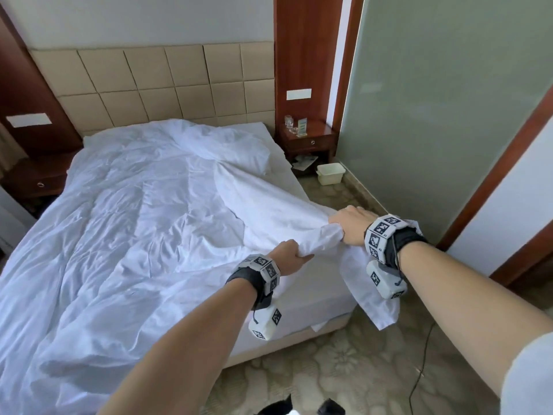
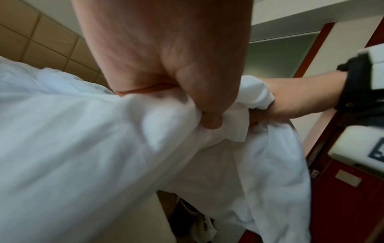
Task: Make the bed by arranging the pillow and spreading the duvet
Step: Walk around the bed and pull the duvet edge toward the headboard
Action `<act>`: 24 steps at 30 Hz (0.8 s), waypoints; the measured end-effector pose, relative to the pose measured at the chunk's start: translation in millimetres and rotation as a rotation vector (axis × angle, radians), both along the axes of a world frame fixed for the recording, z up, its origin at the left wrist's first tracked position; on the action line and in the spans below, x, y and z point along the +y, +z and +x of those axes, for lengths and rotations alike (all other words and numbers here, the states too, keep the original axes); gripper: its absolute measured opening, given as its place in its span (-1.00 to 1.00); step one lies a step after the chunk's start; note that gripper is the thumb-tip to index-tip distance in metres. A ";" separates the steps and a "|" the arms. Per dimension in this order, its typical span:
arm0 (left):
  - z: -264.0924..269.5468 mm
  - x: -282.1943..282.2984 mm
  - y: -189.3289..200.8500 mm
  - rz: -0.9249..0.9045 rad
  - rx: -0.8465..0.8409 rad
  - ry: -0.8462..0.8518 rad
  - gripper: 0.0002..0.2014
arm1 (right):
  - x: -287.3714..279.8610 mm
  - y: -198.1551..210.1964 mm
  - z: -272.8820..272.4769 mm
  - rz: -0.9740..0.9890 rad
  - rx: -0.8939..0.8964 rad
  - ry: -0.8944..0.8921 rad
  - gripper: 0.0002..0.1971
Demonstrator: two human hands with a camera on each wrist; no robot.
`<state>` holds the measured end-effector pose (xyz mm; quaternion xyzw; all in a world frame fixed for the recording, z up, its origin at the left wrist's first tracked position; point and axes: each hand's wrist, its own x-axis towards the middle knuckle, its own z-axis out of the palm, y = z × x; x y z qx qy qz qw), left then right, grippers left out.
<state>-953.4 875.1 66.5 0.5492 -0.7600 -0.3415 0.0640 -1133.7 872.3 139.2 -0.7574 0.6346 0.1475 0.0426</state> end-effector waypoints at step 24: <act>-367.7 -133.4 -74.1 0.180 0.248 -0.104 -0.64 | -121.8 -46.3 -339.2 0.045 0.137 0.004 -0.85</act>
